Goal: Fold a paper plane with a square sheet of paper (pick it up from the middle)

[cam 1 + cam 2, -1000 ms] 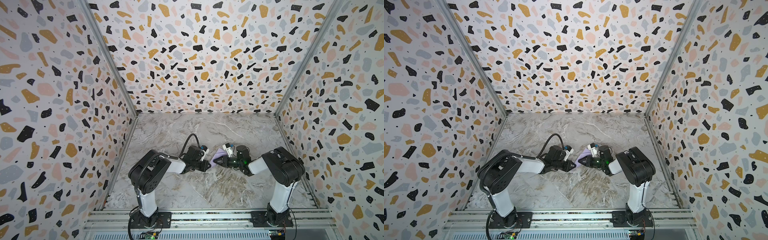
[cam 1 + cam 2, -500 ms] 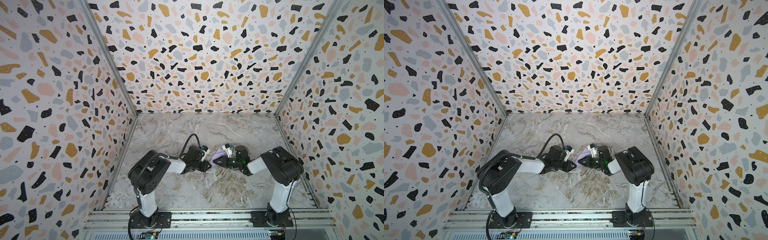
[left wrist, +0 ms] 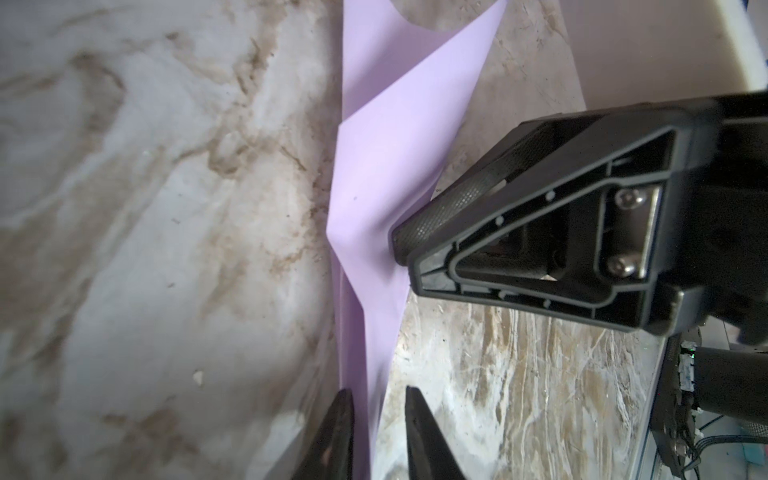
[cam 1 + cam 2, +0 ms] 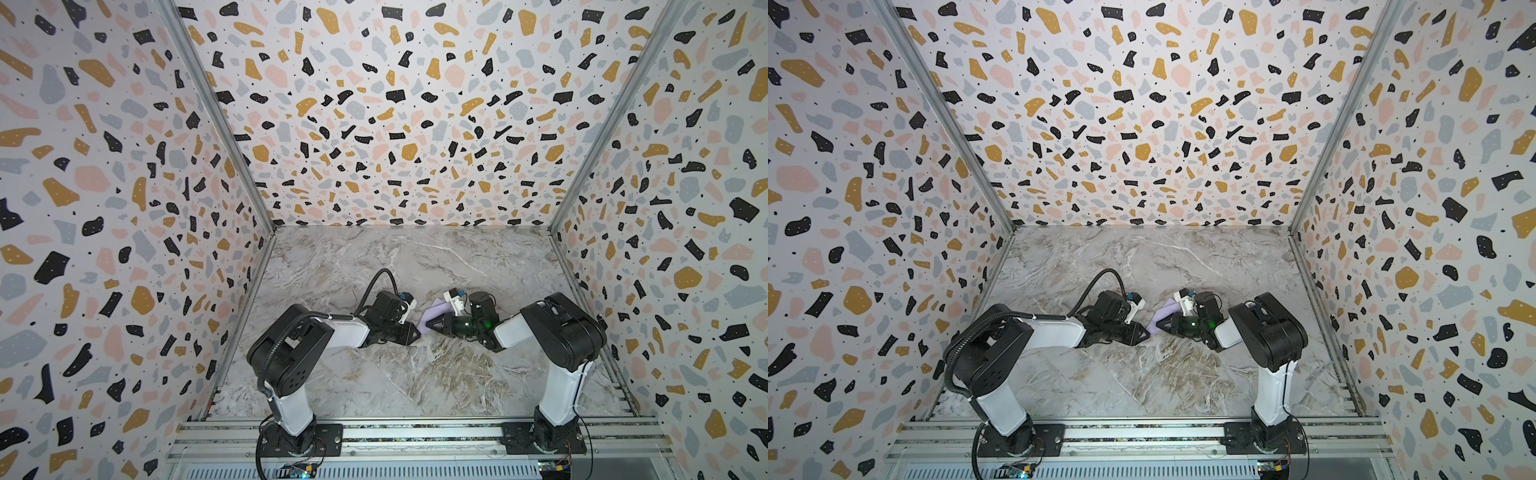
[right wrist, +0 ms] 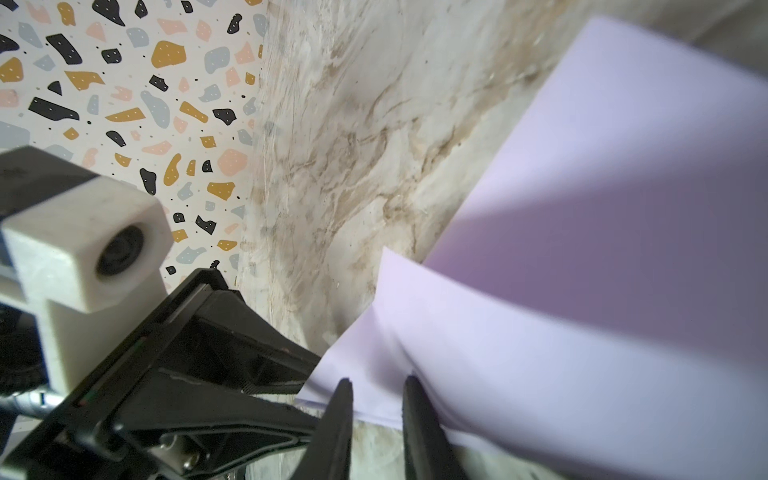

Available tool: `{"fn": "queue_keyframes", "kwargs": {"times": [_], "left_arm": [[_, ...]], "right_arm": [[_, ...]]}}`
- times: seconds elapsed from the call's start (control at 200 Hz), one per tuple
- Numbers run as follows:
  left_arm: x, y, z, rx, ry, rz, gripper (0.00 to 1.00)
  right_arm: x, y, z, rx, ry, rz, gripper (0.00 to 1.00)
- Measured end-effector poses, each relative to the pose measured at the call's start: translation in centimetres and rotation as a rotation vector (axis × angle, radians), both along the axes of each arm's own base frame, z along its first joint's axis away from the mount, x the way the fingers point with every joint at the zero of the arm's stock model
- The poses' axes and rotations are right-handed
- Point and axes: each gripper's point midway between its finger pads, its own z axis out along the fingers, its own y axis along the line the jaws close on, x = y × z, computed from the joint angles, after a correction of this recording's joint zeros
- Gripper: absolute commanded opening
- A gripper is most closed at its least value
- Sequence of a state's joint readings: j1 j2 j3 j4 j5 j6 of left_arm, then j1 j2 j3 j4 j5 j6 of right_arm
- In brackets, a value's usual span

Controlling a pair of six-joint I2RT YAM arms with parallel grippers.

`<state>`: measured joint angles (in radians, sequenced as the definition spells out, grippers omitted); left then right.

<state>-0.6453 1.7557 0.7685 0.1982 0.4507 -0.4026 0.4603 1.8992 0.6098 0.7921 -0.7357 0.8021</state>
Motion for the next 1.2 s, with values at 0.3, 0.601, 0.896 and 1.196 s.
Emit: {"fn": "queue_keyframes", "kwargs": {"times": [0.3,0.601,0.896,1.196], "left_arm": [[-0.2,0.2,0.5,-0.007,0.025,0.032,0.25],[0.2,0.3,0.9,-0.009,0.020,0.061,0.18],[-0.4,0.8,0.1,0.007,0.036,0.060,0.09],[-0.6,0.9,-0.4,0.016,0.039,0.054,0.04]], "right_arm": [[0.1,0.0,0.0,-0.002,-0.001,-0.003,0.24],[0.1,0.0,0.0,-0.003,-0.001,-0.005,0.23],[0.1,-0.1,-0.1,-0.004,-0.001,-0.006,0.23],[0.1,-0.1,-0.1,-0.005,0.000,-0.007,0.23]]}}
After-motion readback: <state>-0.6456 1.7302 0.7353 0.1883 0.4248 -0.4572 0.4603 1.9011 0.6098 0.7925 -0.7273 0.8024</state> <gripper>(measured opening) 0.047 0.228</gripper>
